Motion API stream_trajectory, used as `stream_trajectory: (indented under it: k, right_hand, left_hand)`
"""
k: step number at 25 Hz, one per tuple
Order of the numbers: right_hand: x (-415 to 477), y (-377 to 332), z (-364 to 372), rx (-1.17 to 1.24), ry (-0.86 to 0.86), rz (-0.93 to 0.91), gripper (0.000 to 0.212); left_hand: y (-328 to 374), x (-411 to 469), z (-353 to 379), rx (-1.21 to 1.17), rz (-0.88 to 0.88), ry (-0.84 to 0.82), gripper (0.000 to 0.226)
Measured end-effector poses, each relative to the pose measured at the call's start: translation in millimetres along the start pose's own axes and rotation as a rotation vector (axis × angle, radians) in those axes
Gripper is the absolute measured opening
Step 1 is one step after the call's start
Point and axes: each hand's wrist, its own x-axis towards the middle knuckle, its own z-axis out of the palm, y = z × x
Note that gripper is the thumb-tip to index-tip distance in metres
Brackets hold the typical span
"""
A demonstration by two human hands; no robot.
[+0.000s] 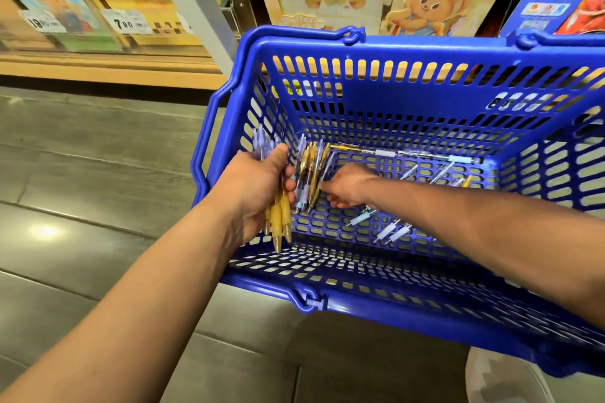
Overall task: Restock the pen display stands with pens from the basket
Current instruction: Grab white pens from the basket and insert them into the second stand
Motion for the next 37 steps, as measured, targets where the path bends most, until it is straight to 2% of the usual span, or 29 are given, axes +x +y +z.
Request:
stream_trajectory:
  k: [4, 8, 12, 15, 20, 26, 30, 33, 35, 37]
  right_hand:
    - [17.4, -15.7, 14.3, -0.013, 0.204, 0.047, 0.043]
    - [23.7, -13.1, 13.8, -0.031, 0.249, 0.012, 0.039]
    - [27.2, -5.0, 13.2, 0.07, 0.266, -0.004, 0.029]
    - [25.2, -10.4, 14.5, -0.092, 0.297, -0.013, 0.025]
    - [22.5, -31.6, 18.0, -0.2, 0.306, 0.031, 0.013]
    - [13.6, 1.9, -6.4, -0.004, 0.27, 0.083, 0.035]
    - [-6.0, 6.8, -27.7, -0.008, 0.132, -0.059, 0.034]
    - [-34.9, -2.7, -43.4, 0.312, -0.219, -0.206, 0.02]
    - [-55.6, -15.1, -45.8, 0.398, -0.384, -0.29, 0.018]
    - [-72.4, -28.8, -36.9, 0.369, -0.402, -0.345, 0.018]
  left_hand:
    - [-1.1, -11.2, -1.3, -0.088, -0.011, -0.068, 0.024]
    - [-1.9, -15.0, -0.4, -0.155, -0.036, -0.122, 0.026]
    - [2.8, -11.7, 4.8, -0.149, -0.03, -0.104, 0.024]
    - [3.9, -10.5, 9.7, -0.169, -0.065, -0.096, 0.023]
    - [7.0, -16.8, 7.2, -0.166, -0.056, -0.136, 0.016]
    - [-2.4, -16.7, -3.2, -0.123, -0.091, -0.018, 0.012]
    - [-5.5, -16.2, -1.6, -0.106, -0.083, 0.001, 0.005]
    - [-8.6, -12.2, 1.5, -0.013, -0.038, 0.054, 0.003]
    - [-8.2, -8.3, 3.5, 0.039, -0.028, 0.056, 0.018]
    - [-7.3, -5.3, 7.6, 0.066, -0.044, 0.037, 0.032]
